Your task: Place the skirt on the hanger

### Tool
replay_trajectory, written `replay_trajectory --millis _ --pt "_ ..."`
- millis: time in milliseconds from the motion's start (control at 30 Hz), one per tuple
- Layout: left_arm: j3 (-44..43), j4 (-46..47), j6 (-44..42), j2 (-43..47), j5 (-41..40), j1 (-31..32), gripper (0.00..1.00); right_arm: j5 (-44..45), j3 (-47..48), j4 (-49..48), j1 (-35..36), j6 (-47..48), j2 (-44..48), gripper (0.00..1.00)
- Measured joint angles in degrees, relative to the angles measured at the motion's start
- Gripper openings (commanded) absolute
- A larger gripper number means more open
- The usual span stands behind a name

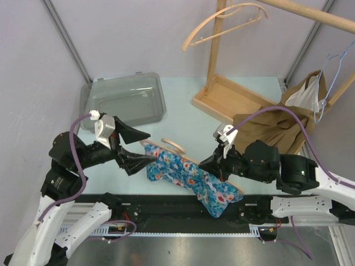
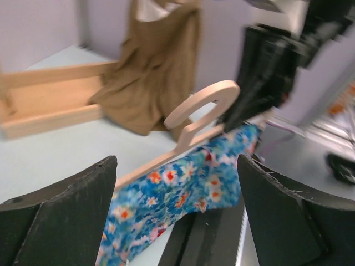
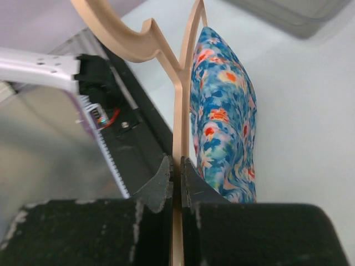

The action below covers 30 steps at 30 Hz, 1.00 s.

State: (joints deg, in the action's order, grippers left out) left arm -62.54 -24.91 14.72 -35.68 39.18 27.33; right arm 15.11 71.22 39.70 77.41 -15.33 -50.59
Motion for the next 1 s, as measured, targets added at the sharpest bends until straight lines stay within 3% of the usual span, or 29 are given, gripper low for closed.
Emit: replay_trajectory --millis 133,300,467,900,1000 --pt "-0.50 0.15 -1.77 -0.11 10.45 0.00 0.94 -6.73 0.50 0.13 0.00 -0.72 2.99 0.00" --pt "4.61 3.52 -0.20 -0.07 16.31 0.07 0.93 -9.01 0.70 -0.17 0.11 -2.08 4.74 0.00" --pt "10.97 6.32 1.68 0.52 17.64 0.61 0.95 -9.20 0.52 -0.96 0.11 -3.74 3.52 0.00" --pt "11.37 6.08 -1.68 -3.39 20.46 3.13 0.93 -12.90 2.29 -2.49 0.11 -5.49 -2.25 0.00" --pt "11.37 4.46 -3.56 -5.31 19.74 5.57 0.85 -13.49 3.30 -3.78 0.11 -6.10 -2.49 0.00"
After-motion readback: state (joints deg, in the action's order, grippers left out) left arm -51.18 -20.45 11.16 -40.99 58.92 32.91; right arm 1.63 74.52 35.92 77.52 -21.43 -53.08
